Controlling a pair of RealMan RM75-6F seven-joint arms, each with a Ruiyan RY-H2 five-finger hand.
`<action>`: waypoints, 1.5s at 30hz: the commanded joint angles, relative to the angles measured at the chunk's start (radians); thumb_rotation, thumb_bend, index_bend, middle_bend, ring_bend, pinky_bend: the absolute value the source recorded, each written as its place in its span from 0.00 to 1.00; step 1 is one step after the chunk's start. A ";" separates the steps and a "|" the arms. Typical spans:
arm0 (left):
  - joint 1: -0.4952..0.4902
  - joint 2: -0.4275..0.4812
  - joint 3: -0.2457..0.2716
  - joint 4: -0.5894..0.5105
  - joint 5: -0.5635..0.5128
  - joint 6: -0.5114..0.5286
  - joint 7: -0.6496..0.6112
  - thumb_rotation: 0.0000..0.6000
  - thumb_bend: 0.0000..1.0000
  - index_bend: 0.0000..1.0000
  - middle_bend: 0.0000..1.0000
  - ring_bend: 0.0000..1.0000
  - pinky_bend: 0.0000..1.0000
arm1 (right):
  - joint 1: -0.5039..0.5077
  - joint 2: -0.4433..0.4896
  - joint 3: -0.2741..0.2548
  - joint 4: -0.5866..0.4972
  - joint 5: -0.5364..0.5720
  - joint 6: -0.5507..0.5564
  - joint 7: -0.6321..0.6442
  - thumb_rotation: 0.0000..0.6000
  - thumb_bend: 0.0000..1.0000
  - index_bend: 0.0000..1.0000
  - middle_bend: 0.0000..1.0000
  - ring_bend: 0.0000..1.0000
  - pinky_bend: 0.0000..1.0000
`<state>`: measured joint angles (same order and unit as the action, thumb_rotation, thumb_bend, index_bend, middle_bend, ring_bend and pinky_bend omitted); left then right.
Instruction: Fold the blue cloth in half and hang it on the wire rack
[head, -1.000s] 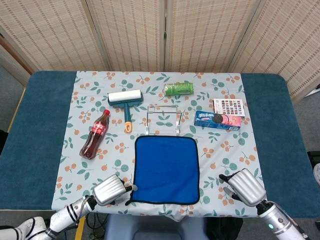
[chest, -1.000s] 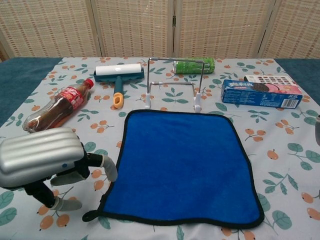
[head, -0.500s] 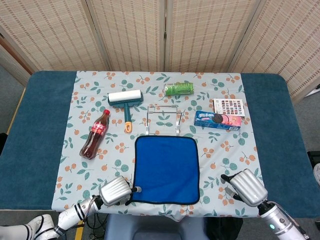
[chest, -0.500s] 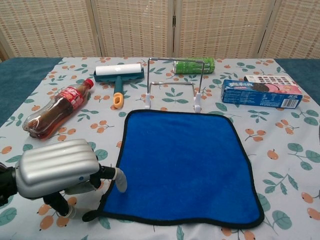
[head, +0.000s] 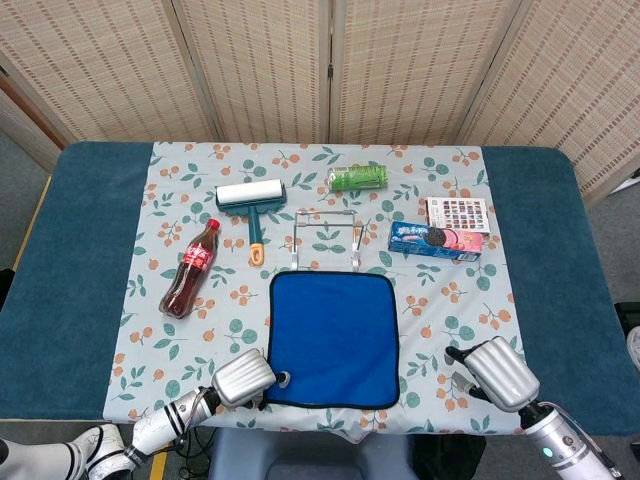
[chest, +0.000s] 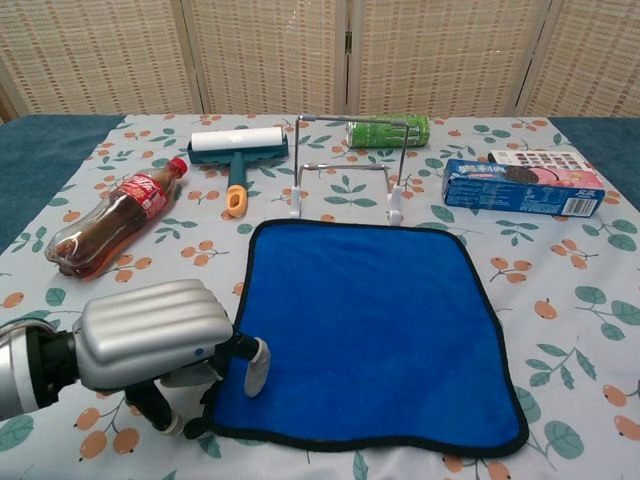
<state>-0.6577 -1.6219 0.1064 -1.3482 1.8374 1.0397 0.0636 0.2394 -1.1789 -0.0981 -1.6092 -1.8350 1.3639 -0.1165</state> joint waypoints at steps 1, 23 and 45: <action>-0.004 -0.002 -0.001 -0.003 -0.007 -0.002 0.000 1.00 0.24 0.48 0.93 0.80 0.89 | 0.001 -0.002 -0.001 0.005 -0.001 0.002 0.005 1.00 0.28 0.49 0.82 0.86 0.97; -0.017 -0.008 0.016 -0.024 -0.058 -0.020 0.020 1.00 0.43 0.61 0.96 0.82 0.91 | 0.062 -0.084 -0.026 0.062 -0.046 -0.083 0.024 1.00 0.25 0.49 0.84 0.88 0.98; -0.012 -0.004 0.028 -0.036 -0.067 0.009 0.003 1.00 0.43 0.61 0.96 0.83 0.91 | 0.169 -0.290 -0.044 0.205 -0.056 -0.230 0.018 1.00 0.20 0.49 0.86 0.89 0.99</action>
<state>-0.6694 -1.6259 0.1347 -1.3839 1.7702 1.0485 0.0668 0.4056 -1.4659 -0.1415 -1.4073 -1.8931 1.1375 -0.0959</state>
